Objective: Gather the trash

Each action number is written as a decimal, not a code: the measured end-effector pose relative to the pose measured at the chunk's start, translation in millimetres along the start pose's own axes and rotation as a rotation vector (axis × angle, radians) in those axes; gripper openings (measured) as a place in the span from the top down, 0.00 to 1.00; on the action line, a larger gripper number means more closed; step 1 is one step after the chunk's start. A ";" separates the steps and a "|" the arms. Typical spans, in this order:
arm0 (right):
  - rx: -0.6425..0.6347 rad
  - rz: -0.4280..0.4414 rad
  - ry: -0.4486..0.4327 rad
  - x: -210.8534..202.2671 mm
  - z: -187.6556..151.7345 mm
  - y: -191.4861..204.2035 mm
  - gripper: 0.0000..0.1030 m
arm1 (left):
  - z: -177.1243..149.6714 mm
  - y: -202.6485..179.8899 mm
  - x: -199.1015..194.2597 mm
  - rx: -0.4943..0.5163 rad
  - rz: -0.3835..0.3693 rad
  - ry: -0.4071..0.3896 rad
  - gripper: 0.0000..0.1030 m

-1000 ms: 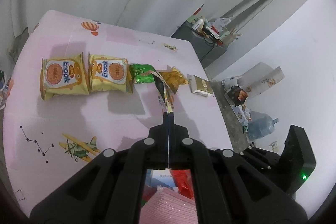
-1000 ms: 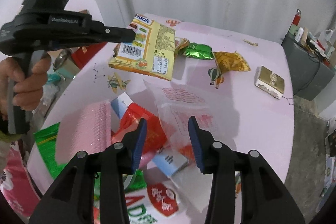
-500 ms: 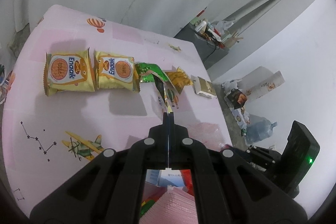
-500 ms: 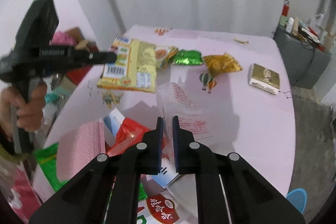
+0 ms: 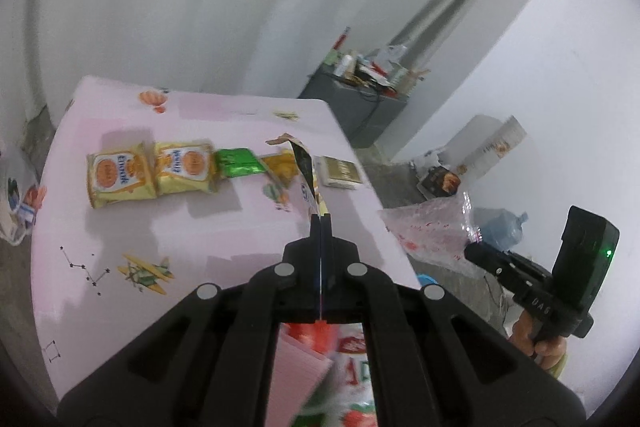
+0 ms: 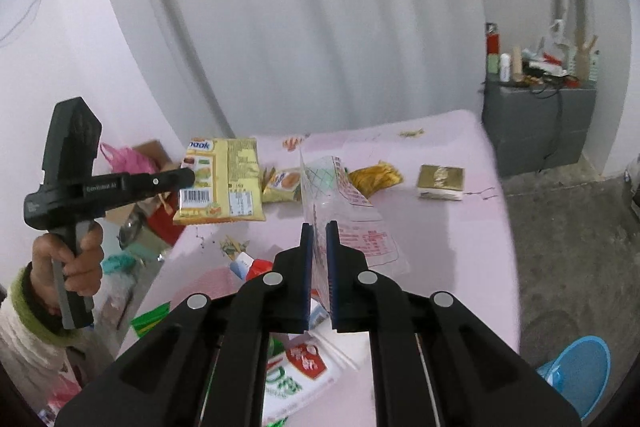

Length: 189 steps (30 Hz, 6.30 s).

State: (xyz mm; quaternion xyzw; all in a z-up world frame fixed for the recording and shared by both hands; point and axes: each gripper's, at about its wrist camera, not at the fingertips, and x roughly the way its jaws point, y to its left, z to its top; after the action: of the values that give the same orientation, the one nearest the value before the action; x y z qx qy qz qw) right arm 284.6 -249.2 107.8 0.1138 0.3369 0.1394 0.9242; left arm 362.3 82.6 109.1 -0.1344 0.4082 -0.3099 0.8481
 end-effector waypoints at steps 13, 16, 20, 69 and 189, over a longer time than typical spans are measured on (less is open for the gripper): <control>0.193 -0.181 -0.119 -122.2 -77.0 -79.7 0.93 | -51.0 -149.5 60.5 0.150 -0.149 0.178 1.00; 0.270 -0.214 -0.138 -143.1 -100.7 -110.1 0.93 | -68.4 -188.8 88.2 0.205 -0.149 0.228 1.00; 0.354 -0.263 -0.137 -164.9 -130.7 -155.4 0.93 | -91.6 -237.3 129.7 0.254 -0.137 0.289 1.00; 0.879 -0.583 0.086 -132.4 -316.5 -429.9 0.47 | -234.2 -377.6 400.5 0.143 -0.101 0.689 0.48; 0.280 0.274 0.367 163.3 -36.3 11.2 0.68 | -176.1 -44.8 28.4 0.431 0.526 0.024 0.67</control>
State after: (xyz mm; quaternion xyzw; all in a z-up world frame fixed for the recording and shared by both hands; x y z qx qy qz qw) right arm 378.7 -179.9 -12.4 0.2579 0.4963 0.2332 0.7955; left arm 220.5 34.4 2.3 0.1617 0.3641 -0.1612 0.9029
